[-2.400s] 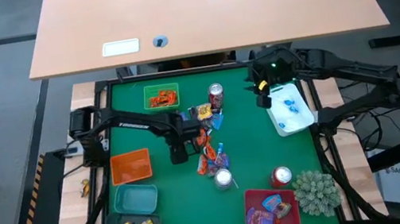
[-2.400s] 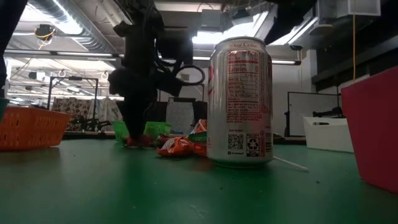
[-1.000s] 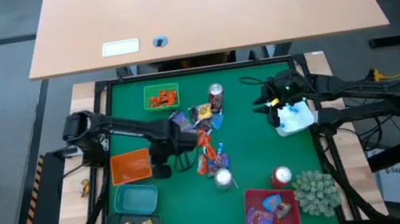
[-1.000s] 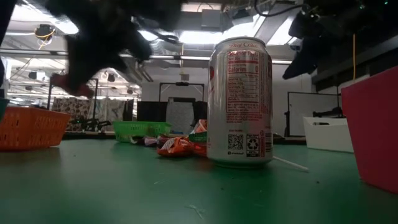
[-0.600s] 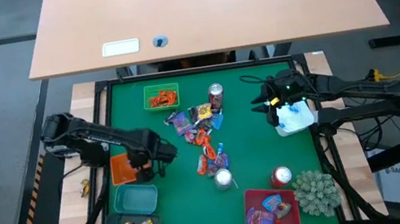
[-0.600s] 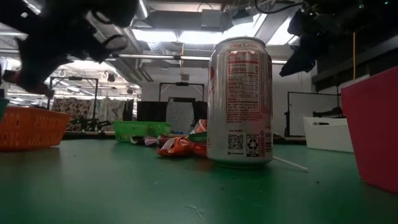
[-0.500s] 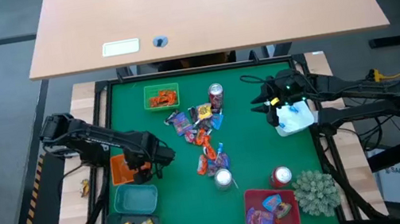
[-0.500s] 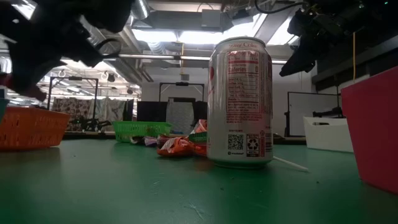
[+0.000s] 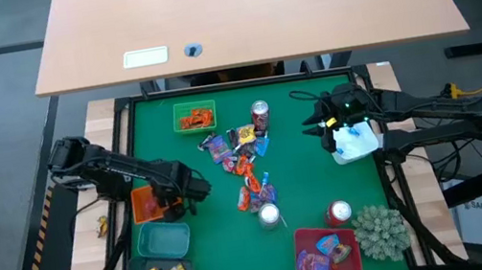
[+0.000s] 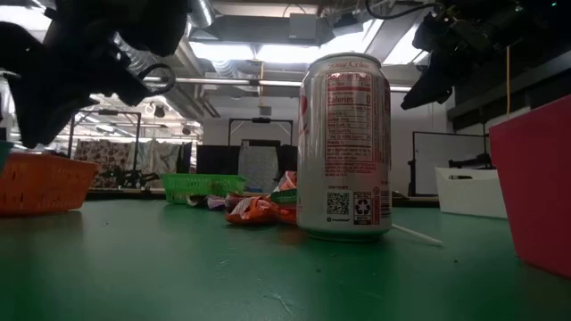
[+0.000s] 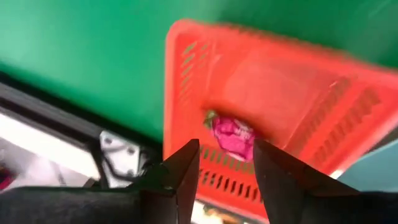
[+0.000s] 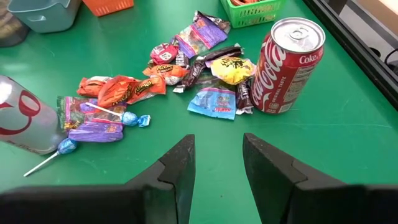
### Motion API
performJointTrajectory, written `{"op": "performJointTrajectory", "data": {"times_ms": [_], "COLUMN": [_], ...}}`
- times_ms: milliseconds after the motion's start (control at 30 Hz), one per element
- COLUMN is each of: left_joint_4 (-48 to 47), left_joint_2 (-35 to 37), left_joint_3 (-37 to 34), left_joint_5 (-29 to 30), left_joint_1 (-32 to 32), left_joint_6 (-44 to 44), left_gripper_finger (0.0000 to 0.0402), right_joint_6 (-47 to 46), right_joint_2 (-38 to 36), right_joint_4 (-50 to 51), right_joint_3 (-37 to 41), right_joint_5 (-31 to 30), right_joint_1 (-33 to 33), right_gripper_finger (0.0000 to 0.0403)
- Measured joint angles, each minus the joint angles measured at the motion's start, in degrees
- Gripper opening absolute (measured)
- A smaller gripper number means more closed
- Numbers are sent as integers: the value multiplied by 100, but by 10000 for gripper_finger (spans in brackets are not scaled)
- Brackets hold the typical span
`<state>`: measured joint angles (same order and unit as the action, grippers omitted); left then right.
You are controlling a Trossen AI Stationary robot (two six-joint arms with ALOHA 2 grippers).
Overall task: Sort candy
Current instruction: Put the orange chocolate into the green bin
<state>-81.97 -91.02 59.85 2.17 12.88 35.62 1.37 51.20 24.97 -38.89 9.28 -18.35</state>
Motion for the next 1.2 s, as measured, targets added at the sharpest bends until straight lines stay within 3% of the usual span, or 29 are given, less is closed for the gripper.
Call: {"op": "performJointTrajectory", "data": {"times_ms": [400, 600, 800, 1000, 1200], "left_joint_4": [1030, 2422, 3612, 4557, 5069], "left_joint_2": [-2, -2, -107, -252, -506], "left_joint_3": [969, 1039, 1002, 830, 816], "left_joint_5": [424, 1121, 1372, 865, 580], "left_joint_1": [0, 0, -197, -412, -422], "left_joint_6": [-953, -2460, -3698, -3670, -2094], "left_gripper_finger": [140, 140, 140, 140, 140], "right_joint_6": [0, 0, 1, 2, 2], "right_joint_2": [4, 4, 4, 6, 5], "right_joint_4": [2, 3, 10, 63, 100], "right_joint_3": [0, 0, 0, 0, 0], "right_joint_5": [-2, -2, -2, -2, -4], "right_joint_1": [0, 0, 0, -2, -4], "right_gripper_finger": [134, 134, 134, 134, 134]}}
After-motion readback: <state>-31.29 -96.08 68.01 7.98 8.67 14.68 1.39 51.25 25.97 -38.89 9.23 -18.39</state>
